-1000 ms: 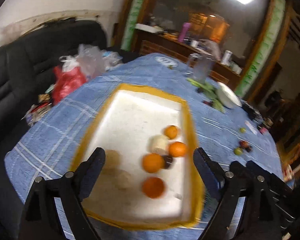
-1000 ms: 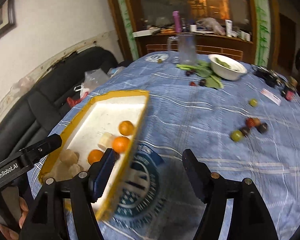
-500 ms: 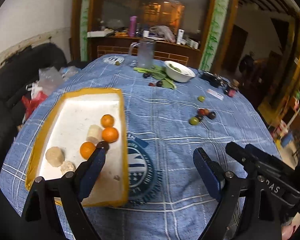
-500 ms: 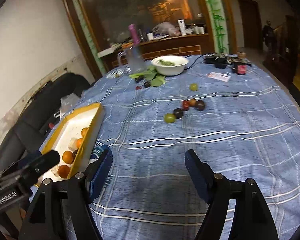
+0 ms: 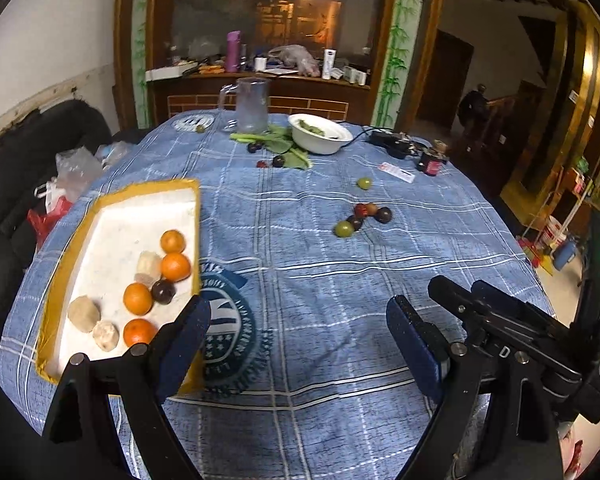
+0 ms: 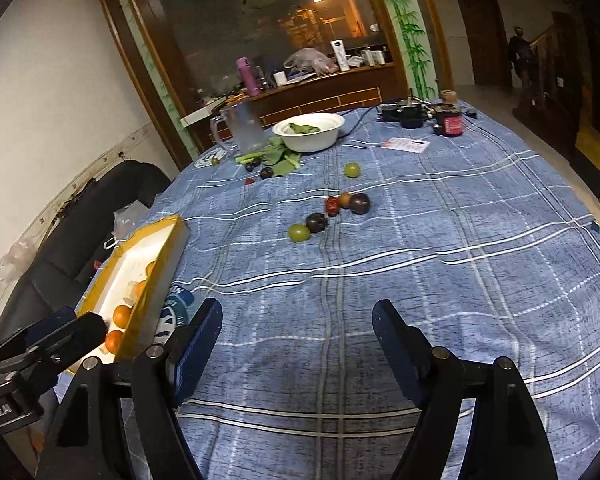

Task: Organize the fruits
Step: 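Move both tools back over the remaining loose fruits, then grasp the green grape with the left tool while the right tool grasps the dark plum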

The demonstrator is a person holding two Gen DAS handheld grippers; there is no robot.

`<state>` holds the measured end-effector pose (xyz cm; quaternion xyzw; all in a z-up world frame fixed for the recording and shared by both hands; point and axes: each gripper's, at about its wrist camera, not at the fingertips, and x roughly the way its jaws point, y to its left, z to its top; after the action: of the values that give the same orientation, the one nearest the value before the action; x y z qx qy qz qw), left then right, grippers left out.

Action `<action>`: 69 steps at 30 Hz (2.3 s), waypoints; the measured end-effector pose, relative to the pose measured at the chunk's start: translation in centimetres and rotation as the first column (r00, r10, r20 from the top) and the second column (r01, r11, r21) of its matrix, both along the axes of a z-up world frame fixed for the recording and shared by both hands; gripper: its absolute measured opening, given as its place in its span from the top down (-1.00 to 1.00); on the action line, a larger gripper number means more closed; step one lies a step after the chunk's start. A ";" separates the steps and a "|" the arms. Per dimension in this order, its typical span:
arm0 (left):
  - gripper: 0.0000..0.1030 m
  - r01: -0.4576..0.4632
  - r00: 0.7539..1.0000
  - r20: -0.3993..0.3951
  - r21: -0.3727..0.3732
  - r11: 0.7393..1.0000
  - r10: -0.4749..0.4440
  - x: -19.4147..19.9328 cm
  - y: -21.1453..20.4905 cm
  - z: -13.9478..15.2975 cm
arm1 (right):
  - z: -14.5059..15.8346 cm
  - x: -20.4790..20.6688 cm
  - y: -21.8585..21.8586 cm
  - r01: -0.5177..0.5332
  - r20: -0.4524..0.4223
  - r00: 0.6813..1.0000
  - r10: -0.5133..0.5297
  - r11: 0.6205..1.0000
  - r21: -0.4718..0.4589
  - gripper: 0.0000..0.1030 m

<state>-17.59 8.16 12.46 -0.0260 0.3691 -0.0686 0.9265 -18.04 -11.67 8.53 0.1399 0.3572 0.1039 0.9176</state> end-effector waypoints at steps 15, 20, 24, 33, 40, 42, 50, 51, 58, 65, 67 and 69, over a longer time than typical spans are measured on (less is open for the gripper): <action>-0.73 -0.110 0.974 0.216 0.165 0.980 0.073 -1.3 0.8 4.7 | 3.8 -0.2 -4.7 0.099 0.075 0.993 -0.095 0.993 -0.064 -0.58; -0.73 -0.138 0.958 0.271 0.152 0.979 0.093 -1.2 2.9 7.8 | 6.0 0.8 -5.5 0.106 0.110 0.989 -0.098 0.992 -0.070 -0.58; -0.83 -0.140 0.944 0.316 0.133 0.981 0.092 -0.7 4.2 10.5 | 8.4 3.0 -6.3 0.110 0.141 0.985 -0.098 0.991 -0.074 -0.69; -0.83 -0.065 0.983 0.180 0.098 0.993 0.046 5.2 2.7 7.2 | 3.8 9.6 -5.6 0.036 0.003 0.999 -0.036 0.999 -0.034 -0.64; -0.70 0.028 0.999 -0.040 0.025 0.999 -0.027 11.7 -1.1 -1.2 | -2.4 14.7 -5.0 -0.002 -0.103 0.995 -0.004 0.999 -0.053 -0.16; -0.36 0.047 0.994 -0.098 -0.002 0.999 -0.047 13.4 -2.2 -3.6 | -3.9 16.5 -4.8 -0.023 -0.126 0.992 0.016 0.999 -0.047 -0.16; -0.22 0.064 0.980 -0.187 -0.040 0.997 -0.070 18.3 -4.7 -9.4 | -6.8 20.4 -3.4 -0.074 -0.154 0.987 0.055 0.990 -0.124 -0.16; -0.22 0.068 0.980 -0.184 -0.035 0.997 -0.074 18.7 -4.9 -9.6 | -6.8 20.7 -3.1 -0.081 -0.152 0.987 0.060 0.988 -0.132 -0.16; -0.22 0.134 0.979 -0.148 -0.037 0.990 -0.138 20.4 -6.2 -10.2 | -7.5 22.0 -2.0 -0.110 -0.168 0.982 0.085 0.983 -0.145 -0.15; 0.11 0.181 0.970 -0.157 -0.037 0.983 -0.184 20.9 -7.3 -12.0 | -7.6 22.0 -2.2 -0.110 -0.163 0.983 0.089 0.986 -0.126 0.36; 0.34 0.180 0.971 -0.153 -0.043 0.983 -0.184 20.8 -7.2 -12.1 | -7.6 21.9 -2.2 -0.110 -0.162 0.983 0.090 0.986 -0.122 0.38; 0.52 0.195 0.966 -0.158 -0.078 0.978 -0.205 20.8 -7.1 -12.1 | -7.5 21.8 -2.1 -0.112 -0.157 0.983 0.092 0.986 -0.123 0.42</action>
<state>3.19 1.02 0.33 -0.0227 0.4431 -0.1707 0.8798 3.80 -13.82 1.04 0.0682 0.4386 0.1161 0.8886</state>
